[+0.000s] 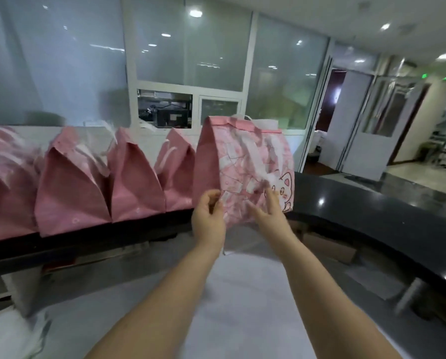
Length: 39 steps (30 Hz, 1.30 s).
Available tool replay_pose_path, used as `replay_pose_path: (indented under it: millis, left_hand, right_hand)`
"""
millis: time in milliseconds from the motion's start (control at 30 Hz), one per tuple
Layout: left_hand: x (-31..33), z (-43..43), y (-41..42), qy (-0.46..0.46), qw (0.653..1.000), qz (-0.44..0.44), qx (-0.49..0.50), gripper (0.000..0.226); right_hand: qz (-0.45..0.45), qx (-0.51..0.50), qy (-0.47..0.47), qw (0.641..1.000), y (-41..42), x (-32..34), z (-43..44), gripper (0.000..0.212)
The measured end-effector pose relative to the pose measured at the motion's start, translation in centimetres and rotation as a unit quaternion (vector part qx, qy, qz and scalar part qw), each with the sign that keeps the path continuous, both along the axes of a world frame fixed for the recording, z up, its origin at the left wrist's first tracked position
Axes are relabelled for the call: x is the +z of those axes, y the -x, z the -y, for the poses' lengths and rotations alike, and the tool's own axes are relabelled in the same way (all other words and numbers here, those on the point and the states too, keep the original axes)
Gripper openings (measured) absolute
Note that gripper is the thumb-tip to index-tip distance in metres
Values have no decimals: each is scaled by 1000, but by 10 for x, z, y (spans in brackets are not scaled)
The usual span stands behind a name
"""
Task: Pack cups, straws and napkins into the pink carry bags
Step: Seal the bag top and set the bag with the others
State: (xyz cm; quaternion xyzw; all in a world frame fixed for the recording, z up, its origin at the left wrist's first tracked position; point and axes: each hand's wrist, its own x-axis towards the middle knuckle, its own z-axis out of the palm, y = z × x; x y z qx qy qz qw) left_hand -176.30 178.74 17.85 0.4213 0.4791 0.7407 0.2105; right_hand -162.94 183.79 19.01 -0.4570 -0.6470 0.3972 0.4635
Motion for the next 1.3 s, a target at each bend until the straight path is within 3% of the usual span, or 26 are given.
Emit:
replay_pose_path:
  millis: [67, 100, 233, 433, 567, 667, 733, 833, 933, 1100, 1300]
  left_hand:
    - [3, -31, -21, 8, 1000, -13, -7, 19]
    - [2, -46, -30, 16, 1000, -12, -12, 17]
    - [-8, -105, -53, 45, 998, -22, -40, 23]
    - [-33, -176, -70, 133, 984, -63, -98, 26]
    - [-54, -197, -57, 154, 971, -154, -101, 38]
    - [-48, -207, -35, 67, 976, -197, 67, 36]
    - [-34, -221, -21, 51, 974, -168, 142, 44]
    - [-14, -246, -6, 90, 986, -114, 84, 55]
    - [-11, -263, 8, 118, 983, -128, 49, 53]
    - [-20, -272, 18, 154, 965, -191, 97, 43]
    - [-38, -263, 15, 138, 954, -234, 129, 30]
  right_hand:
    - [-142, 92, 56, 984, 3, 3, -20, 67]
    - [-171, 105, 65, 978, 1, 5, -32, 66]
    - [-168, 78, 21, 982, -16, 6, -90, 62]
    - [-212, 81, 67, 972, -29, -20, -168, 62]
    - [-176, 29, 64, 982, -30, -42, -203, 62]
    - [-119, 12, 47, 992, -37, -50, -228, 55]
    - [-113, 32, 54, 992, -39, -52, -241, 54]
    - [-93, 87, 61, 990, -37, -47, -261, 55]
    - [-57, 127, 71, 988, -29, -37, -279, 60]
    - [-9, 76, 39, 996, 2, -34, -288, 52]
    - [-29, 60, 29, 997, 12, -49, -287, 42]
